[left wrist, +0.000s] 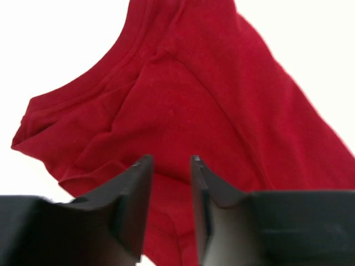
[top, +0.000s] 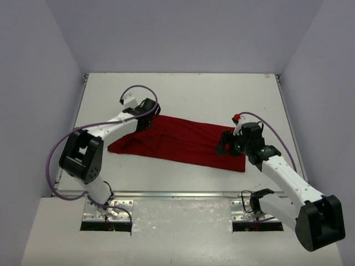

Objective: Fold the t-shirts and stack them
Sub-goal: Fold the other side of the tshirt into a rectangle

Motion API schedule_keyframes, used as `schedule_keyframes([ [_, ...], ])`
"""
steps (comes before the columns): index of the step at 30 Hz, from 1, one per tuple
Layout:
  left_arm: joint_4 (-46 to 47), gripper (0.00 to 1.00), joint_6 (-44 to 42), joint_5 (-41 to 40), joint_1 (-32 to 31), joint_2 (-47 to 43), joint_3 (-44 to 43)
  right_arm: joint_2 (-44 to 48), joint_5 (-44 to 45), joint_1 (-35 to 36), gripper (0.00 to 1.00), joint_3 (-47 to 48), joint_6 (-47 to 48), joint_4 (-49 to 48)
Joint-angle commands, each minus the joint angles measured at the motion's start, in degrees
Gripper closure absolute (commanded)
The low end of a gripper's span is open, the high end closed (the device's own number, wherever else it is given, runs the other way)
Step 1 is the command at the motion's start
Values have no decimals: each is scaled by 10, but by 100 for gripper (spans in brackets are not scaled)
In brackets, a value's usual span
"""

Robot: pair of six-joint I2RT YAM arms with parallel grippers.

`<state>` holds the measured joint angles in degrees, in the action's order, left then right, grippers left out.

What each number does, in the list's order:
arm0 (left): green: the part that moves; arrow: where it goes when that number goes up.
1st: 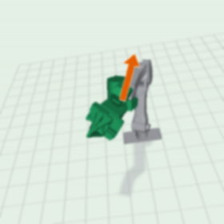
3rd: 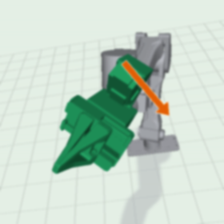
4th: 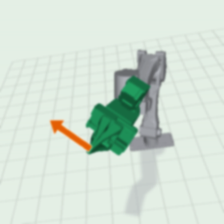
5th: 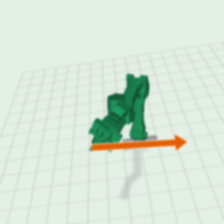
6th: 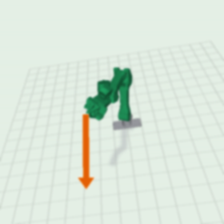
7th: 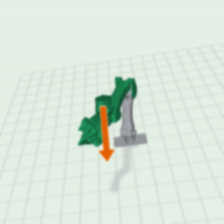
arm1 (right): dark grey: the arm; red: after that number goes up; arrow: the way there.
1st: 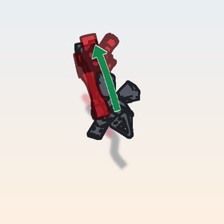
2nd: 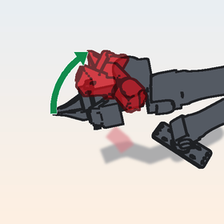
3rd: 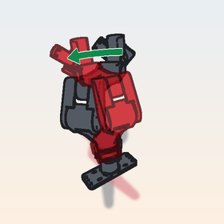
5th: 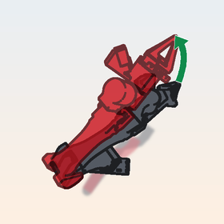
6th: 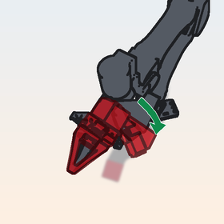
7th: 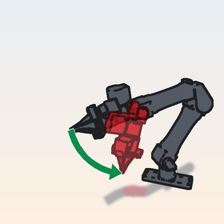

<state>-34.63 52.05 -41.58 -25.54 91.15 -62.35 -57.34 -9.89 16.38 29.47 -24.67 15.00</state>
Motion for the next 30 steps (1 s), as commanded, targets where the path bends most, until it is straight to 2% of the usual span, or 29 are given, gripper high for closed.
schedule_keyframes([
  [1, -43, 66, -9, -14, 9, 68, -44, 3, -10, 2, 25, -4, 1, -32],
  [6, -20, 67, -3, 0, 12, 97, -20, 10, -14, 2, 25, -7, 4, -37],
  [7, -16, 74, -1, 6, 12, 97, -6, 13, -14, 3, 25, -7, 6, -35],
  [11, 0, 80, 14, 40, 4, 54, 52, 19, -8, 2, 25, -7, 8, -33],
  [14, 68, 80, 4, 82, -6, 3, 116, 21, -10, 2, 25, -9, 5, -34],
  [17, 87, 81, 0, 105, -9, -12, 152, 22, -11, 2, 25, -12, 3, -38],
  [25, 81, 82, 24, 99, -74, -73, 202, 25, -15, 3, 25, -12, 1, -35],
  [30, 42, 79, 12, 73, -88, -136, 192, 14, -33, 2, 25, -10, 3, -36],
])
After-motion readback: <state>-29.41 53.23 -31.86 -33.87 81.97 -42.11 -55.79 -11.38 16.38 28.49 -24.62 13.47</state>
